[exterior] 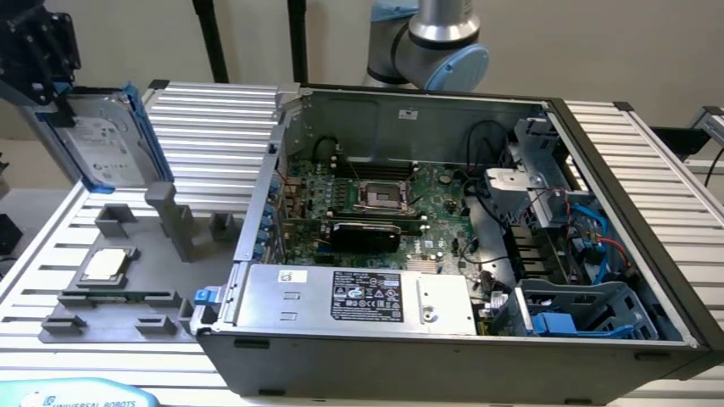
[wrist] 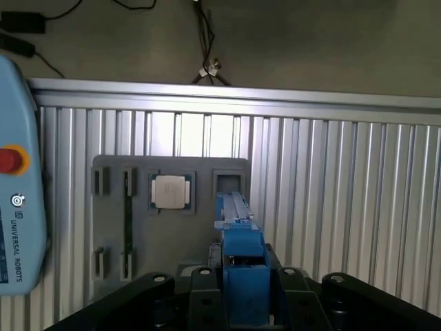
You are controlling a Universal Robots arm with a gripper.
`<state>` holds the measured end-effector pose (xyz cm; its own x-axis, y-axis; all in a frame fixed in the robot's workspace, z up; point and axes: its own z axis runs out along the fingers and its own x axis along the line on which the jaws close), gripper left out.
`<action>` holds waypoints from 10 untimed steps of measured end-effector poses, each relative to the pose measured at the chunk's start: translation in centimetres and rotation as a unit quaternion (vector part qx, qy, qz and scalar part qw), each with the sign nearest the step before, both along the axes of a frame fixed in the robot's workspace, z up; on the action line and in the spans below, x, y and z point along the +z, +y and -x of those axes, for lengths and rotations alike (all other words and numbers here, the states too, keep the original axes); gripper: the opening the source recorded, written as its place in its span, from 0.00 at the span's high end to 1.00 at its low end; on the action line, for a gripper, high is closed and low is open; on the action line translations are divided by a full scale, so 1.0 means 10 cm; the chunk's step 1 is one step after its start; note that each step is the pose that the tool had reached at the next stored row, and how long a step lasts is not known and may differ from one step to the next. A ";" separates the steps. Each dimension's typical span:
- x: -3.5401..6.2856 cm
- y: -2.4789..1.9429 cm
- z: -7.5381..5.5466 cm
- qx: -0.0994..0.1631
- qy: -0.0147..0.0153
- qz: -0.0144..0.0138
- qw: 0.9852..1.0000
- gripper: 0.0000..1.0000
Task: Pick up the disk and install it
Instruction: 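Pick up the disk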
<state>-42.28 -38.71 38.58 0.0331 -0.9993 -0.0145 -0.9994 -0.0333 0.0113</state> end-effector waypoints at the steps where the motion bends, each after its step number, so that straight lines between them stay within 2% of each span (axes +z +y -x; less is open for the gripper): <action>1: 0.045 0.000 -0.02 0.000 0.000 0.000 1.000 0.67; 5: 0.226 0.001 -0.12 0.000 0.000 0.000 1.000 0.67; 10: 0.456 0.001 -0.32 0.000 0.000 0.000 1.000 0.67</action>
<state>-39.04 -38.71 43.15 0.0331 -0.9993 -0.0150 -0.9994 -0.0333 0.0114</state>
